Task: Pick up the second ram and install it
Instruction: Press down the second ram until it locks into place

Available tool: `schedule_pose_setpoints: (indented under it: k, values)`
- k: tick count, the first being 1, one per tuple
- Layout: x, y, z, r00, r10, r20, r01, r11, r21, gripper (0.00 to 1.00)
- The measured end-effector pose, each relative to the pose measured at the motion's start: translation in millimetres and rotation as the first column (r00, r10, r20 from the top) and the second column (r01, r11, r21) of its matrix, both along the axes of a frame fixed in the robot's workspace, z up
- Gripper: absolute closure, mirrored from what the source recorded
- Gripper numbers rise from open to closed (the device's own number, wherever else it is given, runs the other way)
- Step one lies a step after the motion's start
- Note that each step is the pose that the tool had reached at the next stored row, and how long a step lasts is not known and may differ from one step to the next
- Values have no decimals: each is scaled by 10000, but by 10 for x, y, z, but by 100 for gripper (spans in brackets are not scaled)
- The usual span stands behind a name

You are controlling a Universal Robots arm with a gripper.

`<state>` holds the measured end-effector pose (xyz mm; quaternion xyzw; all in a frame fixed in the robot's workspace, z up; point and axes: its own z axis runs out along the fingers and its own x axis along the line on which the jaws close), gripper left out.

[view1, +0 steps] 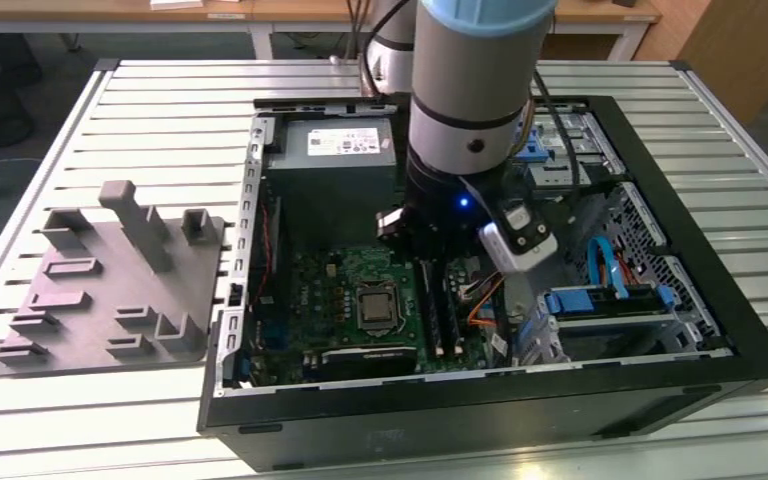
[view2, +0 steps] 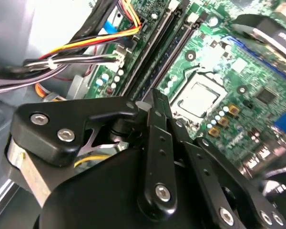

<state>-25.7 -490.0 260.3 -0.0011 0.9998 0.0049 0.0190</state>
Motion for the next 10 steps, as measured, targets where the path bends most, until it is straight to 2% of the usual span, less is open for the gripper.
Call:
schedule_pose_setpoints:
  k: [2,4,10]
  values:
    - [0,0,91,10000,0,0,0,10000,-1,90]
    - [0,0,138,10000,0,0,0,10000,-2,90]
    - [0,0,144,10000,0,0,0,10000,-1,90]
